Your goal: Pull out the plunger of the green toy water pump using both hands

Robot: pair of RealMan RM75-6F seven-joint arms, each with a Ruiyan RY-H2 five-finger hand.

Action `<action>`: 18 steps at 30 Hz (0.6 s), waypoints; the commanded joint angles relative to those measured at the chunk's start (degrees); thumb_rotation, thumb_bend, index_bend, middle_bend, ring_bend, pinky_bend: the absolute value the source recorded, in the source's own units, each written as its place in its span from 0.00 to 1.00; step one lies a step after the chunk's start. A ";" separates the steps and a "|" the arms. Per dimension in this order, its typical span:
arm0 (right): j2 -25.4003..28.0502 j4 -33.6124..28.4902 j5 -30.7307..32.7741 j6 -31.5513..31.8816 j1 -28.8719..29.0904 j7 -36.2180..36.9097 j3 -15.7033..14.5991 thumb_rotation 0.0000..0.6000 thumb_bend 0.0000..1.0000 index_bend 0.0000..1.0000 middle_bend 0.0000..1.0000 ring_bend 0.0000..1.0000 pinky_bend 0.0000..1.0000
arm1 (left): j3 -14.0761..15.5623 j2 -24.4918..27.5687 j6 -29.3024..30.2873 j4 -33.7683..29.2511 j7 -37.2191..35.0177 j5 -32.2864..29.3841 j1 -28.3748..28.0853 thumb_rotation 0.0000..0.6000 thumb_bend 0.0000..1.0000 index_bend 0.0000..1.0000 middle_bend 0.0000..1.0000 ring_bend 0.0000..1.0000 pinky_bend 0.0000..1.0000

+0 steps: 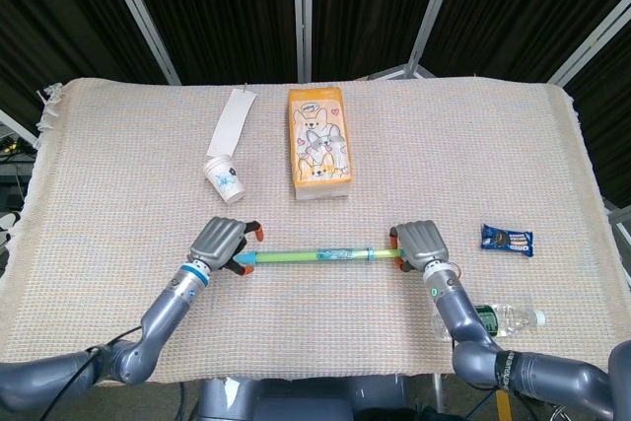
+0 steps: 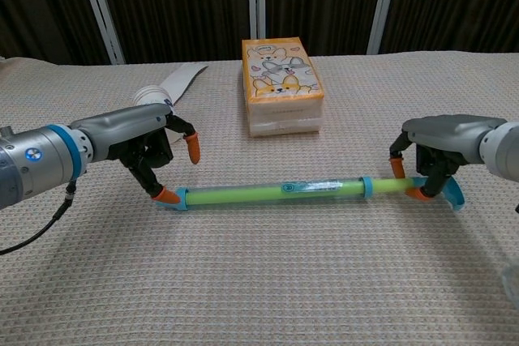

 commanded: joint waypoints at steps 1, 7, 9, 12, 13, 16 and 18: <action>-0.09 -0.08 0.85 0.18 0.49 -0.23 -0.03 1.00 0.47 0.67 1.00 1.00 1.00 | -0.53 -2.06 -1.44 1.93 0.98 -2.55 -2.20 1.00 0.02 0.42 0.93 0.85 1.00; -0.41 0.33 2.02 0.14 1.15 -0.05 -0.32 1.00 0.48 0.67 1.00 1.00 1.00 | -0.18 -5.05 -2.39 4.94 1.68 -6.13 -4.59 1.00 0.03 0.42 0.93 0.85 1.00; -0.46 0.46 2.15 0.10 1.33 -0.03 -0.63 1.00 0.48 0.67 1.00 1.00 1.00 | -0.05 -5.73 -2.32 5.75 1.68 -6.88 -5.14 1.00 0.05 0.42 0.93 0.85 1.00; -0.47 0.57 2.31 0.10 1.53 0.25 -0.83 1.00 0.48 0.67 1.00 1.00 1.00 | 0.13 -6.32 -2.29 6.50 1.39 -7.85 -5.67 1.00 0.07 0.41 0.93 0.85 1.00; -0.47 0.62 2.32 0.11 1.58 0.36 -0.86 1.00 0.48 0.67 1.00 1.00 1.00 | 0.16 -6.46 -2.40 6.67 1.21 -8.24 -5.80 1.00 0.09 0.41 0.93 0.85 1.00; -0.52 0.73 2.20 0.16 1.63 1.05 -0.93 1.00 0.48 0.67 1.00 1.00 1.00 | 0.26 -6.72 -2.71 7.21 0.81 -9.50 -6.28 1.00 0.15 0.43 0.93 0.85 1.00; -0.52 0.83 2.05 0.12 1.62 1.48 -1.12 1.00 0.48 0.67 1.00 1.00 1.00 | 0.47 -6.78 -2.79 7.42 0.70 -10.04 -6.59 1.00 0.20 0.44 0.93 0.85 1.00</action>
